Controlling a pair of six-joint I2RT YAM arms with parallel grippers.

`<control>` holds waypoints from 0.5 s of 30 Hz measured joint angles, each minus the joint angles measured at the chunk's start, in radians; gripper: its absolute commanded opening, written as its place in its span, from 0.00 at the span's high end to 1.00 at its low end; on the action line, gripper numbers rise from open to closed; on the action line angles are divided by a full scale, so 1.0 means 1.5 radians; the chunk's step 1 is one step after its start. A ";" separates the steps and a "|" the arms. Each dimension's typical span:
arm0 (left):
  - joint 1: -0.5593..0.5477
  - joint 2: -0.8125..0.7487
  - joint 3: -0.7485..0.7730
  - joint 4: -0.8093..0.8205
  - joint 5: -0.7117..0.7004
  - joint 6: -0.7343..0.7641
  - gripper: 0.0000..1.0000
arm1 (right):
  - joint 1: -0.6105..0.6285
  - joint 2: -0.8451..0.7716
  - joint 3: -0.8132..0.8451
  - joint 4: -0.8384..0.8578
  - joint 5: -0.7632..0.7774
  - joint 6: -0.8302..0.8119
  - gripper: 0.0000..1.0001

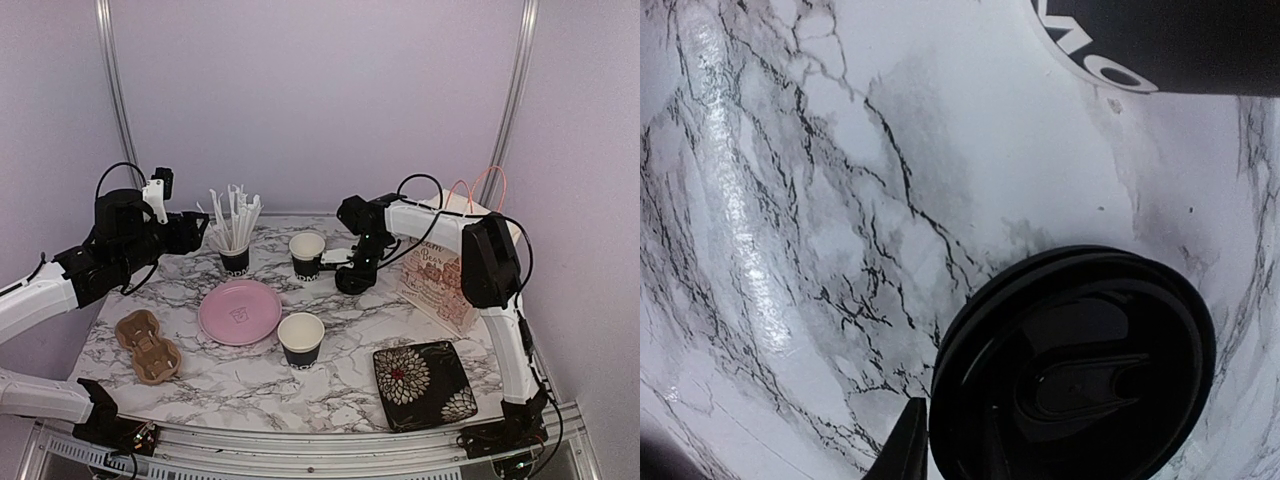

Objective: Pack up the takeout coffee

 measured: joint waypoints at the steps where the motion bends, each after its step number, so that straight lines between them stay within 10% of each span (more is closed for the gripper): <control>1: 0.001 0.000 0.000 0.000 0.001 0.000 0.29 | 0.000 0.000 0.000 -0.002 0.000 -0.001 0.84; 15: 0.003 0.000 0.000 0.000 0.011 -0.006 0.29 | 0.000 0.000 0.008 -0.017 -0.002 0.002 0.98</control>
